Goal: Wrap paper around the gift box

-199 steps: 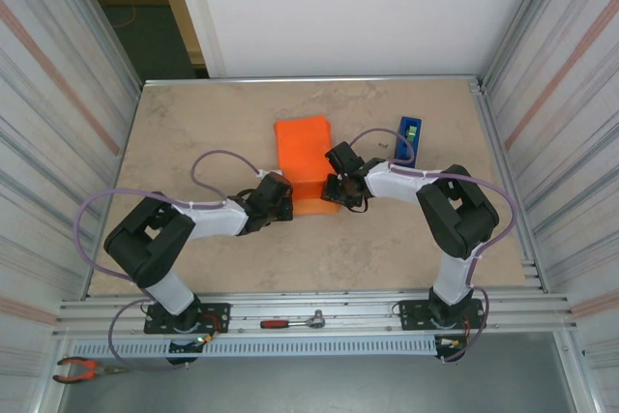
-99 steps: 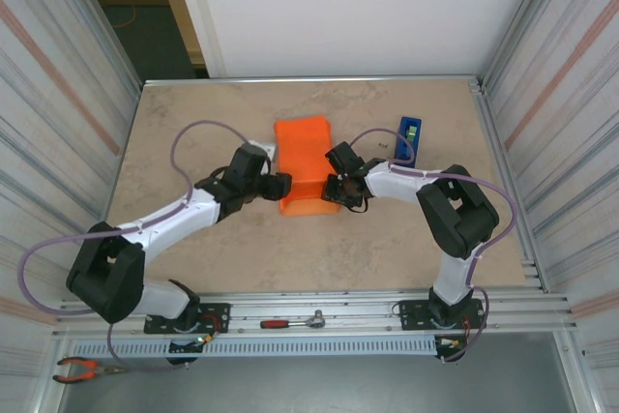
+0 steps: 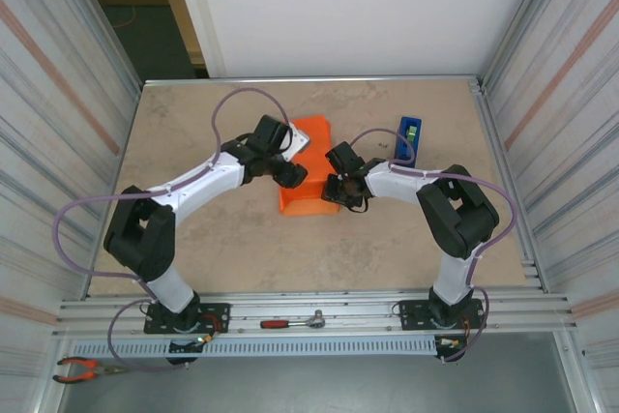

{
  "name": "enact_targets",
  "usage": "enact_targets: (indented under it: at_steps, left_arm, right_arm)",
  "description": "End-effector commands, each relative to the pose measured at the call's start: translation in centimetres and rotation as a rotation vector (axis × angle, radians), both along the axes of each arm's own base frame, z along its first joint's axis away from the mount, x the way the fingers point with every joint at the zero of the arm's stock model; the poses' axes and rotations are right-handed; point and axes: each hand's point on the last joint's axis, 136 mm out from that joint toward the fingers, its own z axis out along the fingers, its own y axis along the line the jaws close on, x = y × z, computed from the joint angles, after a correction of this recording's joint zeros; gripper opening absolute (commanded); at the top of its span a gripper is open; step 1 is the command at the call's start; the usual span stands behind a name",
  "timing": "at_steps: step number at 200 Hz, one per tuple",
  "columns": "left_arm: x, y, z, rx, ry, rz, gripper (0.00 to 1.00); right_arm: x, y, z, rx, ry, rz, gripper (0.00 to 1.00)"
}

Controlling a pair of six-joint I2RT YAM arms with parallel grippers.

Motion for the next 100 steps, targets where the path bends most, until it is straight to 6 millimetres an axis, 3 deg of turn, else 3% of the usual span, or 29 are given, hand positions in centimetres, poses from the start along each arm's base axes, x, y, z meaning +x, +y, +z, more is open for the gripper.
enact_targets:
  at_steps: [1, 34, 100]
  left_arm:
    - [-0.5, 1.0, -1.0, 0.056, -0.022, -0.028, 0.72]
    - [-1.2, 1.6, -3.0, 0.081, 0.002, -0.024, 0.73]
    - [0.0, 2.0, -5.4, 0.113, -0.019, 0.031, 0.72]
  right_arm:
    - [-0.5, -0.5, -0.5, -0.012, 0.015, 0.008, 0.37]
    - [-0.6, -0.4, -0.7, -0.012, 0.022, 0.011, 0.37]
    - [-0.5, -0.3, -0.5, -0.006, 0.021, 0.009, 0.37]
